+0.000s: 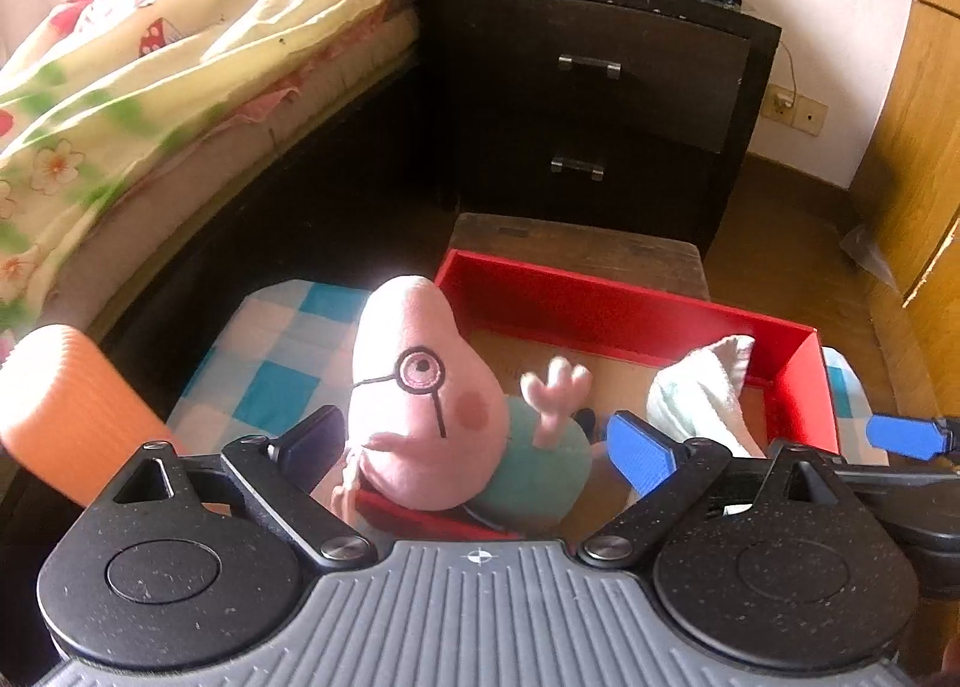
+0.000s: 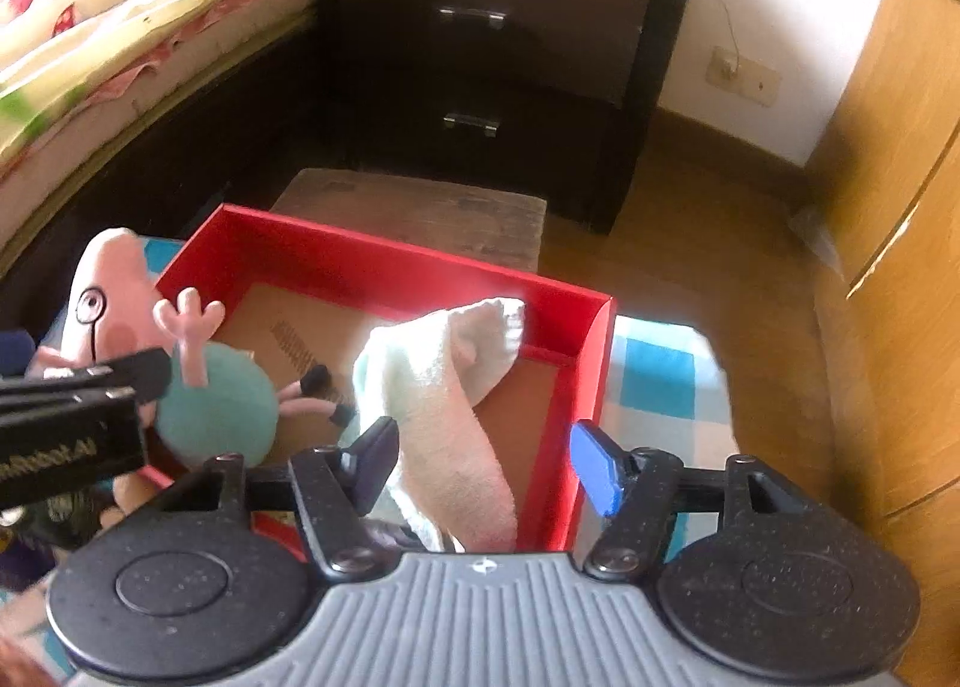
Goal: Organize soft objects
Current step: 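Open the left tool over the red box while the right tool drops the towel inside, then reach the left tool to the purple knit cloth and grasp it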
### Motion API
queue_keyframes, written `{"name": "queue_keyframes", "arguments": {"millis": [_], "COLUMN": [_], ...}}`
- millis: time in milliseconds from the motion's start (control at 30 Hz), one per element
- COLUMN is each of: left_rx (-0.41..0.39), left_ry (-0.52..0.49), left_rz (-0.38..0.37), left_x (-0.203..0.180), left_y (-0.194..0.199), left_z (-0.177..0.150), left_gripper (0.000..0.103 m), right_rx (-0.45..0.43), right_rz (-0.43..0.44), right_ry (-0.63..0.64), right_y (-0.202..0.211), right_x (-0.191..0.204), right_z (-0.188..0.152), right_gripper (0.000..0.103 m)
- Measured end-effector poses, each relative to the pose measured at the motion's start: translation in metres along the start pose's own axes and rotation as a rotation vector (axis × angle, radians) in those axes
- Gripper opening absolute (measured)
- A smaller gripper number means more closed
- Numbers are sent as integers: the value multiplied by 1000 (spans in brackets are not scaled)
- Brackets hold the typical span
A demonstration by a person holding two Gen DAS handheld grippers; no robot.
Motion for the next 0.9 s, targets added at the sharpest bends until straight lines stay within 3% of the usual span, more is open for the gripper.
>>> {"name": "queue_keyframes", "arguments": {"millis": [467,633,900], "left_rx": [39,51,79], "left_ry": [-7,-28,-30], "left_rz": [-28,-26,-37], "left_x": [21,22,23], "left_y": [47,60,73], "left_z": [-36,-54,-77], "left_gripper": [93,93,93], "right_rx": [-42,-41,3], "right_rz": [67,95,113], "right_ry": [153,235,257], "right_y": [50,68,82], "right_x": [18,31,32], "right_z": [-8,-24,-55], "right_gripper": [49,50,50]}}
Point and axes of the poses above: each gripper's, at about its wrist camera, not at the fingertips, and y roughly against the way its jaws point, x to its left, z to its top, the point moved 8 cm from there along -y, roughly the way its jaws point, and after that the axes turned 12 degrees about -x, right-handed, at the moved point
